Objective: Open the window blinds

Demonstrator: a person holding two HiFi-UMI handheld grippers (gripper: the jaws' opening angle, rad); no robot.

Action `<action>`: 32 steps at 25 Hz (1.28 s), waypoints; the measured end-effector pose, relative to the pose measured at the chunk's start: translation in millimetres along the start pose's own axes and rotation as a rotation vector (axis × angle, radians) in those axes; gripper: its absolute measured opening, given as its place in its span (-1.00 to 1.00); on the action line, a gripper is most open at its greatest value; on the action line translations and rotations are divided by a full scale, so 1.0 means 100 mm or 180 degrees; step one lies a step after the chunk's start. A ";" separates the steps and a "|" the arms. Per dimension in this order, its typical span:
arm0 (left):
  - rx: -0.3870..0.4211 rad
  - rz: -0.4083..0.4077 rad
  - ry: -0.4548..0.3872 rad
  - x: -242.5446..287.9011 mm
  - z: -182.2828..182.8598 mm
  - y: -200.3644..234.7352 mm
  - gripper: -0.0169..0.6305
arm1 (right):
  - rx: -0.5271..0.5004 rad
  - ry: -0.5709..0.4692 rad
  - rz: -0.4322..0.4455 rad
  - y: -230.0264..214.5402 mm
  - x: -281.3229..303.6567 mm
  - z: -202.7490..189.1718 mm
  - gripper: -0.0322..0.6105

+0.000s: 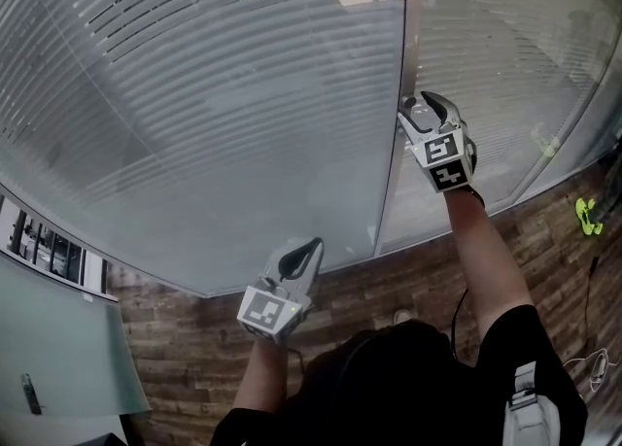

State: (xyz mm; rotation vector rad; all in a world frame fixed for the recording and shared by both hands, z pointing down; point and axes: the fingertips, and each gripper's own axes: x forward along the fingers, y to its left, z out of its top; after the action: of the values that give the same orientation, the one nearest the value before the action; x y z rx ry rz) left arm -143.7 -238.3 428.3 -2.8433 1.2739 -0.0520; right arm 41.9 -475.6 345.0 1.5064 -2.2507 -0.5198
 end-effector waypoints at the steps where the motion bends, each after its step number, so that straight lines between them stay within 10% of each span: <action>1: 0.0002 0.0004 -0.0005 0.00 -0.01 0.00 -0.94 | -0.0205 0.0040 -0.0013 0.00 -0.01 0.02 -0.16; 12: -0.0030 0.0083 -0.0003 -0.08 -0.05 0.06 -0.94 | -0.2078 0.0348 -0.0154 0.14 0.07 0.02 -0.22; 32: -0.0008 0.0111 -0.0055 -0.06 -0.07 0.10 -0.94 | -0.2584 0.0405 -0.0154 0.15 0.14 -0.03 -0.50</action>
State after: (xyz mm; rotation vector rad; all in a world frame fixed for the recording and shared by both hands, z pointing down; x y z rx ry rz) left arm -155.4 -240.1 434.3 -2.8163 1.3209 -0.0250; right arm 26.6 -483.9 357.0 1.1131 -1.5877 -1.1394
